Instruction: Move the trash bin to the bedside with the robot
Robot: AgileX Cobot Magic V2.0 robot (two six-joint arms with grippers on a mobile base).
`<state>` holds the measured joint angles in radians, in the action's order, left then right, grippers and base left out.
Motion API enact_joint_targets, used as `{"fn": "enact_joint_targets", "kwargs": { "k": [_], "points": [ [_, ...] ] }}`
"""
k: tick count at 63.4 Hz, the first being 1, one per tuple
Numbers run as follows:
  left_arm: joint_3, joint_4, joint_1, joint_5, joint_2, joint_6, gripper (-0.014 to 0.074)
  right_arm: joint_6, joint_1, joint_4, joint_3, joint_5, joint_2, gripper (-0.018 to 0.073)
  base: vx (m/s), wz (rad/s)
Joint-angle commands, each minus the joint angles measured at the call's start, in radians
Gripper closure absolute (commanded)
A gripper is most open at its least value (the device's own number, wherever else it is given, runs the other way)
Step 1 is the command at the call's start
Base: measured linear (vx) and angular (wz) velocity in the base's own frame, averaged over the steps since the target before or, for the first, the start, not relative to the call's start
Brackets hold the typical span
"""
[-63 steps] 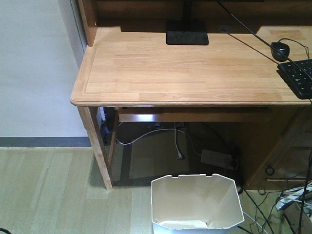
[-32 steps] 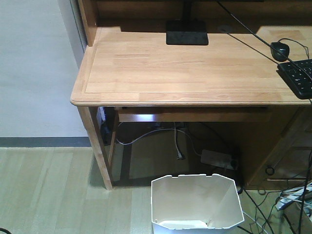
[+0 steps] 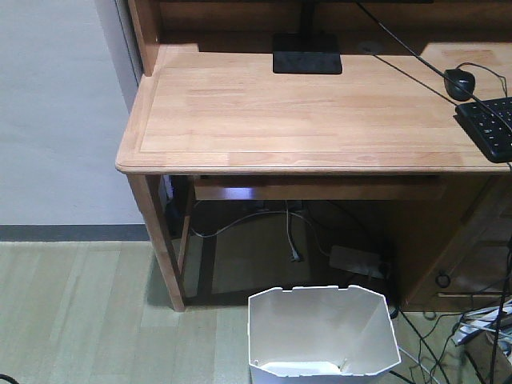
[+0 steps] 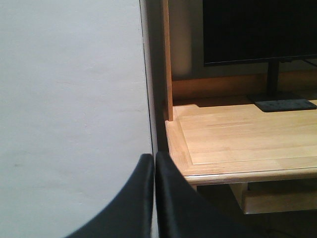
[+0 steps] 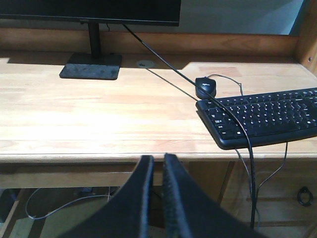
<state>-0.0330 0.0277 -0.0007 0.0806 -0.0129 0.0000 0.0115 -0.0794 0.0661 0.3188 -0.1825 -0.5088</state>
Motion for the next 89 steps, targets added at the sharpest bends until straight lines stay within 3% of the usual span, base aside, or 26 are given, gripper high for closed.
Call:
{"fn": "enact_joint_targets", "kwargs": {
  "k": [1,14,24,39,47,59,73,89],
  "points": [
    [-0.012,-0.009,-0.006,-0.074,-0.014,-0.014,0.0603,-0.012,-0.006,0.007,0.035,0.068,-0.009,0.0415,0.00,0.00],
    [-0.012,-0.009,-0.006,-0.074,-0.014,-0.014,0.0603,-0.012,-0.006,0.007,0.035,0.058,-0.009,0.0169,0.00,0.00],
    [-0.012,-0.009,-0.006,-0.074,-0.014,-0.014,0.0603,-0.012,-0.006,0.007,0.035,0.058,-0.009,0.0078,0.00,0.00],
    [-0.012,-0.009,-0.006,-0.074,-0.014,-0.014,0.0603,-0.012,-0.001,-0.007,0.039,0.055,-0.009,0.0086,0.00,0.00],
    [-0.012,-0.009,-0.006,-0.074,-0.014,-0.014,0.0603,-0.041,0.044,-0.008,0.075,0.025,-0.065,0.0088,0.00,0.00],
    [-0.012,-0.009,-0.006,-0.074,-0.014,-0.014,0.0603,-0.054,0.130,-0.022,0.164,-0.086,-0.278,0.0088,0.00,0.00],
    [-0.012,-0.009,-0.006,-0.074,-0.014,-0.014,0.0603,-0.047,0.118,-0.129,0.243,-0.127,-0.531,0.0088,0.00,0.00],
    [-0.012,-0.009,-0.006,-0.074,-0.014,-0.014,0.0603,-0.051,0.100,-0.175,0.305,-0.197,-0.829,0.0088,0.00,0.00]
  ]
}}
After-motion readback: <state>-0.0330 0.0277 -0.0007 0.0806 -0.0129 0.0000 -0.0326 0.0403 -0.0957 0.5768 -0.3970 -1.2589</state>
